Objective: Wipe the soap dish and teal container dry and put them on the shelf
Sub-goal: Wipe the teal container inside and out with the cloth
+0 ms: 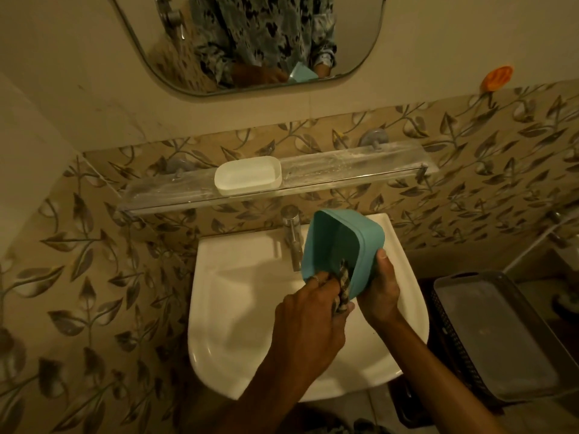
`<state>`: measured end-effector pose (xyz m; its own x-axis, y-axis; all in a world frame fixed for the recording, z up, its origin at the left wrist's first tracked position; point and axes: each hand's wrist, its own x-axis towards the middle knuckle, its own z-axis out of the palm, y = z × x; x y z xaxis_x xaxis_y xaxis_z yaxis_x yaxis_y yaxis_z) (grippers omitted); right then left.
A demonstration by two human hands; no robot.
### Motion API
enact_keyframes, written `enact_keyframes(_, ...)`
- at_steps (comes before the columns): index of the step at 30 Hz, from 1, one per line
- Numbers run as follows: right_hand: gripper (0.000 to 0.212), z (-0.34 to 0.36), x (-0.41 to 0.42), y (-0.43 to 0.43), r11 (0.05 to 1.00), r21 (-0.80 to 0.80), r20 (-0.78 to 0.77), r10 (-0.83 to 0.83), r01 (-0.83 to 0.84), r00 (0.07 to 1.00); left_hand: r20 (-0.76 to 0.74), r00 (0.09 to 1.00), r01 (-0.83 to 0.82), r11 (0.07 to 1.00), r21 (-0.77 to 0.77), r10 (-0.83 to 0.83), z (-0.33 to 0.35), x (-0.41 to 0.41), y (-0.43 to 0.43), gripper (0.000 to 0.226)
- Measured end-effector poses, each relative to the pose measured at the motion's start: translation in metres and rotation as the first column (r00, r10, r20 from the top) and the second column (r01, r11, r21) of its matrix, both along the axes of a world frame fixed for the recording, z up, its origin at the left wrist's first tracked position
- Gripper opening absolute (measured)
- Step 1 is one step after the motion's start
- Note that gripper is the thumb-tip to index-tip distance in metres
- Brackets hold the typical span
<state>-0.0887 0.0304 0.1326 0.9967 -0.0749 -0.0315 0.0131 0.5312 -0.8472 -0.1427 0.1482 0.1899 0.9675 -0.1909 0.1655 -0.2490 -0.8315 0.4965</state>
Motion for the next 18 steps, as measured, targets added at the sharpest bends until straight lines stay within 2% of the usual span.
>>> enact_keyframes(2,0.074,0.000,0.000,-0.007,0.988,0.120,-0.123,0.110,-0.095,0.986,0.014,1.000,0.020,0.997,0.068,-0.021,0.002,0.005,0.008,0.034)
enact_keyframes(4,0.102,0.003,0.002,-0.016,0.934,0.259,-0.148,0.290,-0.246,0.945,0.008,0.999,0.033,0.991,0.126,-0.034,0.004,0.012,0.020,0.037)
enact_keyframes(6,0.104,0.009,0.005,-0.022,0.861,0.343,-0.112,0.435,-0.375,0.894,-0.013,0.998,0.063,0.982,0.180,-0.062,0.005,0.016,0.028,0.041)
enact_keyframes(9,0.086,0.013,0.009,-0.025,0.759,0.443,-0.112,0.576,-0.478,0.810,-0.038,0.992,0.123,0.960,0.252,-0.117,0.006,0.014,0.023,0.045)
enact_keyframes(11,0.076,0.012,0.010,-0.026,0.734,0.507,-0.099,0.571,-0.453,0.815,-0.041,0.990,0.138,0.958,0.252,-0.131,0.004,0.010,0.018,0.047)
enact_keyframes(14,0.081,0.010,0.010,-0.025,0.780,0.502,-0.094,0.480,-0.375,0.872,-0.067,0.989,0.139,0.974,0.182,-0.128,0.002,0.014,0.019,0.047)
enact_keyframes(18,0.091,0.010,0.008,-0.014,0.833,0.436,-0.028,0.390,-0.340,0.920,-0.255,0.957,0.140,0.990,-0.020,-0.140,0.012,0.015,0.015,0.047)
